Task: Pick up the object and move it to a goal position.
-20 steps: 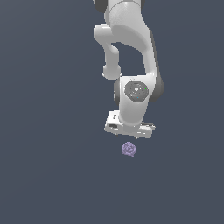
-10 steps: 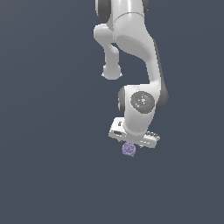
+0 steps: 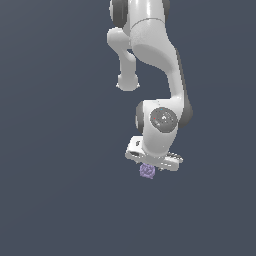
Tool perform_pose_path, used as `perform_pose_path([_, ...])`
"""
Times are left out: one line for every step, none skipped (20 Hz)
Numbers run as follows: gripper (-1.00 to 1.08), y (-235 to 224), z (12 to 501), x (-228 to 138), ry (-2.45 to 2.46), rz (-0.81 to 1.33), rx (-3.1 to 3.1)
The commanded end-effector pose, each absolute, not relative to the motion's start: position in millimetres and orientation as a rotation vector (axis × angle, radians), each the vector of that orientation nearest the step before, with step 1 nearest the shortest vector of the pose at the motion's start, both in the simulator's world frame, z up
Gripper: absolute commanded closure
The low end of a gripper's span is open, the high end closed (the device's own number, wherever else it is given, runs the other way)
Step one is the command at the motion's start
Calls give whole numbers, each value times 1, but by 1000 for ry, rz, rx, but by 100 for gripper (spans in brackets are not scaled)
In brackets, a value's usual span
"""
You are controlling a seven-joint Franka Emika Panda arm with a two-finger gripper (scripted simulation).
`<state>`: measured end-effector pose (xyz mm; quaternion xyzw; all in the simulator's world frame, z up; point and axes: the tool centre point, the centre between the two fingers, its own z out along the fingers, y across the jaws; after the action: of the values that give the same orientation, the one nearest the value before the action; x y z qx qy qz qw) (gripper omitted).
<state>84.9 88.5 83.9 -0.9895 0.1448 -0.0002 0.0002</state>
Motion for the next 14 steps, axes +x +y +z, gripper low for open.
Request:
perform_pose_path([-92, 88, 74, 84, 456, 1, -3108])
perform_pose_path([-92, 89, 69, 84, 456, 1, -3108])
perform_pose_path([-92, 88, 63, 84, 457, 1, -3108])
perform_pose_path([-92, 88, 57, 84, 458, 1, -3108])
perform_pose_path([-92, 88, 51, 84, 459, 0, -3108])
perform_pose_path([-92, 88, 47, 84, 459, 0, -3108])
perform_pose_path([-92, 88, 43, 84, 460, 0, -3108])
perform_pose_path([-92, 88, 41, 84, 460, 0, -3108])
perform_pose_path([-92, 88, 39, 84, 461, 0, -3108])
perform_pose_path([-92, 88, 38, 84, 461, 0, -3108])
perform_pose_path([-92, 88, 38, 85, 461, 0, -3108])
perform_pose_path([-92, 88, 39, 85, 461, 0, -3108])
perform_pose_path([-92, 88, 39, 85, 461, 0, -3108])
perform_pose_path([108, 88, 39, 85, 461, 0, -3108])
